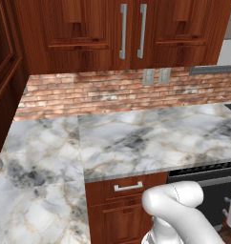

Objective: Open the dishwasher door and pull out the top rack.

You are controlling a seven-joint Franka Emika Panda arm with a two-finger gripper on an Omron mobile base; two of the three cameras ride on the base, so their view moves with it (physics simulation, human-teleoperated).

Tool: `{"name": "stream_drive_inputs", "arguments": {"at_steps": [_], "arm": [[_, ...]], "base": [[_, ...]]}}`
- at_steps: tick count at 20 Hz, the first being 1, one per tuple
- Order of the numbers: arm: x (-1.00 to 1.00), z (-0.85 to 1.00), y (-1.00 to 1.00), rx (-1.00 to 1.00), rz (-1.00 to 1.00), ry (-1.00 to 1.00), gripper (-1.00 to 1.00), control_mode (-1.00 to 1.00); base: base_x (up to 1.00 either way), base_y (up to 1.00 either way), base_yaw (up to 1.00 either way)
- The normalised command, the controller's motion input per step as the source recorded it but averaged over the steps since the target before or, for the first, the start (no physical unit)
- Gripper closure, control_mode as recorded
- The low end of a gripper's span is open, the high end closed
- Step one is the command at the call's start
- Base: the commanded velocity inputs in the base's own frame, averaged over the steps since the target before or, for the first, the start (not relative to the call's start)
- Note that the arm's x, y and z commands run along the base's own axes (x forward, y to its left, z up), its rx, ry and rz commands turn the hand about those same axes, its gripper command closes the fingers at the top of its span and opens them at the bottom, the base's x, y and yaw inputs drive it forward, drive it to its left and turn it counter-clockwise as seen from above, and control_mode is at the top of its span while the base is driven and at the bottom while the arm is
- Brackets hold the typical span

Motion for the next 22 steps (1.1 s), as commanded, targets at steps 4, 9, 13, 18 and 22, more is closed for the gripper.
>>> {"name": "stream_drive_inputs", "arguments": {"at_steps": [4,9,13,18,22], "arm": [[0.34,-0.13,0.0,0.0,0.0,0.02,-1.0,-1.0],[0.31,-0.12,0.0,0.0,0.0,0.01,-1.0,-1.0],[0.29,-0.12,0.0,0.0,0.0,0.0,-1.0,-1.0],[0.29,-0.12,0.0,0.0,0.0,0.0,-1.0,-1.0],[0.3,-0.15,0.0,0.0,0.0,0.0,-1.0,-1.0]], "base": [[0.0,0.0,0.0],[0.0,0.0,0.0],[0.0,0.0,0.0],[0.0,0.0,0.0],[0.0,0.0,0.0]]}}
